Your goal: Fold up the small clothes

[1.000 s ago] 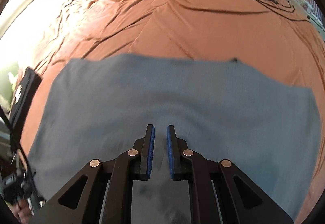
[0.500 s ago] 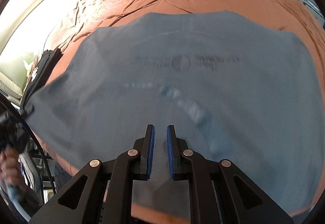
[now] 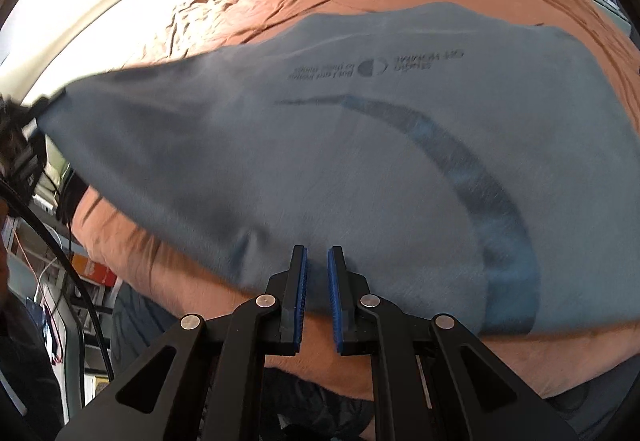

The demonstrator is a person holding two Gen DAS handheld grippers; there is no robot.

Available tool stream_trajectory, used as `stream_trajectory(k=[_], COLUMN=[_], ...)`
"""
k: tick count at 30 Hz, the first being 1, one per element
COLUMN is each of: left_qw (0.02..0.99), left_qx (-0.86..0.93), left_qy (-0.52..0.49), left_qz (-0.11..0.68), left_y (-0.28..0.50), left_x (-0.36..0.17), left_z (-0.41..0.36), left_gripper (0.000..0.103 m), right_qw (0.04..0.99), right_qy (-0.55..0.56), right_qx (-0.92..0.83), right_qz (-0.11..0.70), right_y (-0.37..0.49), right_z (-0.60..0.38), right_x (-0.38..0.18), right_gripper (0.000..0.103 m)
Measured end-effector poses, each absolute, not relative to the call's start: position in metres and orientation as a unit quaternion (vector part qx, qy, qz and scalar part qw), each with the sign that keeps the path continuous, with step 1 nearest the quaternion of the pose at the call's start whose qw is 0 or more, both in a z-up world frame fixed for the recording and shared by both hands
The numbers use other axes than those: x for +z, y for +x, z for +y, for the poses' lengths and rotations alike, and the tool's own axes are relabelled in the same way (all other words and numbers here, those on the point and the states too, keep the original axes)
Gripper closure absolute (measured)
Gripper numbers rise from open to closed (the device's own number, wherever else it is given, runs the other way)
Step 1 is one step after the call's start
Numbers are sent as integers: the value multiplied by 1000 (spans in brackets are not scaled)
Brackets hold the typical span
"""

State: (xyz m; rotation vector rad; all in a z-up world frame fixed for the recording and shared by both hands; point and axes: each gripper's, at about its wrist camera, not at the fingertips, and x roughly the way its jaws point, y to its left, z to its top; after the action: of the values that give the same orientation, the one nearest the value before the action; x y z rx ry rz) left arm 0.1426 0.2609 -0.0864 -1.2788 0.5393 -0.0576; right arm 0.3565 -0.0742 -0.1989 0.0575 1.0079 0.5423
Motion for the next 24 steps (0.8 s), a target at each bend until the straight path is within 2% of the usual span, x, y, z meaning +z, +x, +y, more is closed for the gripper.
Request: stream_trajectory(k=[9, 15, 24], left_qw=[786, 792, 795], left_qx=[-48, -61, -84], left_qy=[-557, -544, -532], left_qz=[264, 269, 278], left_y=[164, 180, 203], left_x=[-61, -46, -35], left_z=[243, 231, 216], left_gripper=[96, 96, 96], right_qw=[836, 850, 832], right_qy=[68, 80, 98], right_qx=[257, 258, 275], right_qz=[480, 453, 471], right_y=[351, 347, 349], right_z=[-86, -99, -96], right_x=[-200, -183, -199], right_gripper=[96, 96, 96])
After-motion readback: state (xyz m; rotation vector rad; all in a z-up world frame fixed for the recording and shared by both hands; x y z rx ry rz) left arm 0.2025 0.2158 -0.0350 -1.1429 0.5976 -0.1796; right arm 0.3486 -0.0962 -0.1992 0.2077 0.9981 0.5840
